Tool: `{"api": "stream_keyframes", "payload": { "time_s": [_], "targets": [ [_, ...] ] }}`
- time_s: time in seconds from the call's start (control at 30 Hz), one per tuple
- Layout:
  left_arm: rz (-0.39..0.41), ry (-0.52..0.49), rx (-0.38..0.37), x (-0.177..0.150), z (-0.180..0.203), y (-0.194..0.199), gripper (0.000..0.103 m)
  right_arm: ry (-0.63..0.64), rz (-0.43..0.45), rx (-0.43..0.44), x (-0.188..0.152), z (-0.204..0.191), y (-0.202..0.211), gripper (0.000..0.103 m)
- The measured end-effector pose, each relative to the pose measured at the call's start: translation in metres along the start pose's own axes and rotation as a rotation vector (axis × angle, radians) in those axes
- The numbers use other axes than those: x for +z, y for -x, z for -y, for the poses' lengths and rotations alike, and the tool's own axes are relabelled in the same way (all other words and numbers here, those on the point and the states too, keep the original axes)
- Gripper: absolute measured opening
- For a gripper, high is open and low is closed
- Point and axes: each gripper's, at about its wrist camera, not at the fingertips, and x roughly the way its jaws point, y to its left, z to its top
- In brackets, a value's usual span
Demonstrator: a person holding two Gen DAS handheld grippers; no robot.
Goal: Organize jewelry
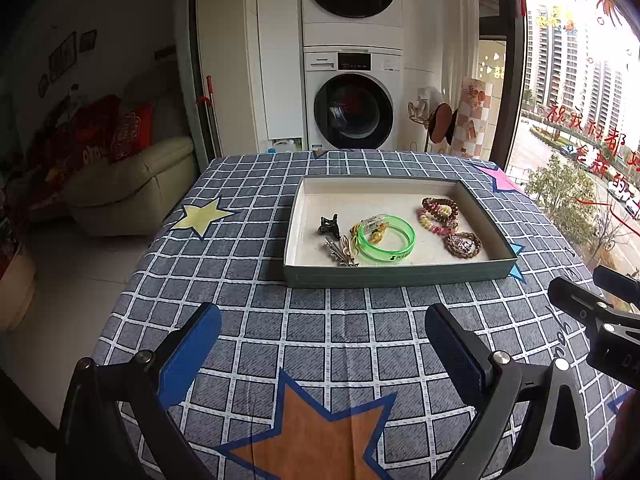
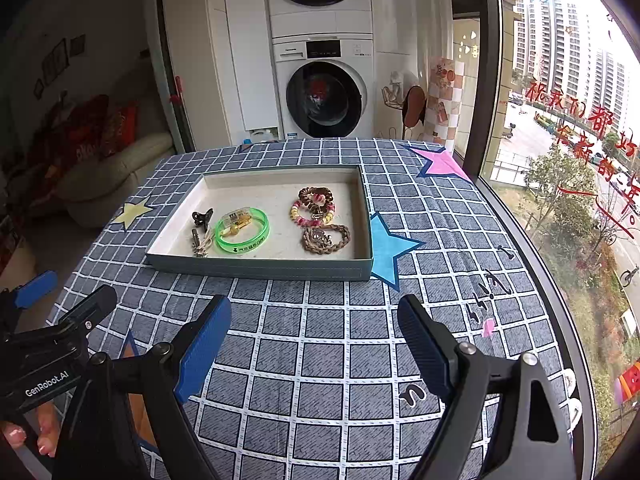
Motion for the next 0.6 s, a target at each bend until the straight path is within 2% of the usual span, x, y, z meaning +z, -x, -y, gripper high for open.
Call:
{"api": "stream_keyframes", "payload": {
  "time_s": [0.6],
  "targets": [
    [-0.001,-0.005,0.0,-0.0008,0.0023,0.0015,0.103,-0.002,0.0,0.003,-0.0004,0.0006,0.0016,0.087]
  ]
}}
